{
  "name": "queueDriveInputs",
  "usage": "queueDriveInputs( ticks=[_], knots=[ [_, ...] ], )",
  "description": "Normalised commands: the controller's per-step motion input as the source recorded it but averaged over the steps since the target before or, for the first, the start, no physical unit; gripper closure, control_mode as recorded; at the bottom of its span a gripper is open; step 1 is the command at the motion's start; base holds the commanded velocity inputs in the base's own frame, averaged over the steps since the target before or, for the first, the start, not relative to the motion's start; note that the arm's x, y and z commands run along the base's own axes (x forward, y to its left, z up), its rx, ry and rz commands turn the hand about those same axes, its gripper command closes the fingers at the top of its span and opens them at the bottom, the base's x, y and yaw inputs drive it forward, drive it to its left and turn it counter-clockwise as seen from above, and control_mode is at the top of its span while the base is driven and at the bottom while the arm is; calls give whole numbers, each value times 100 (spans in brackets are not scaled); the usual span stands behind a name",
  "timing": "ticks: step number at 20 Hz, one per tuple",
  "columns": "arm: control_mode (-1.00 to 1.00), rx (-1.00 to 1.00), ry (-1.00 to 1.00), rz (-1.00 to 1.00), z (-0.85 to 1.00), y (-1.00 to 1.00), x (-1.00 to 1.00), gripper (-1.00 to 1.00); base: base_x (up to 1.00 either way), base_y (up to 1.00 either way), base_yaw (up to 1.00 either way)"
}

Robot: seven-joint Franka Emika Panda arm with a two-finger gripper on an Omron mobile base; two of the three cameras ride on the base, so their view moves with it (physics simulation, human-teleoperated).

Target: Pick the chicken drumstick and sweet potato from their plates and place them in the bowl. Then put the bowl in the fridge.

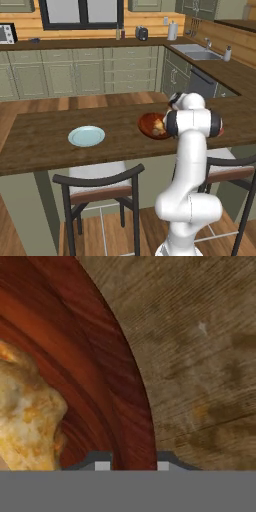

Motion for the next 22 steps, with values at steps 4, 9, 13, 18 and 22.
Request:
queueDriveInputs(
  ticks=[4, 9, 13, 18, 22],
  knots=[
    [-100, 0, -23, 0, 21, 0, -67, 100, 0, 0, 0],
    [-100, 0, -7, 0, 68, 2, -48, 100, 0, 0, 0],
    [-100, 1, 7, 0, 100, 8, -85, 100, 0, 0, 0],
    [-100, 7, 13, -1, 100, 25, -100, 100, 0, 0, 0],
    [-100, 2, 14, -1, 100, 40, -94, 100, 0, 0, 0]
  ],
)
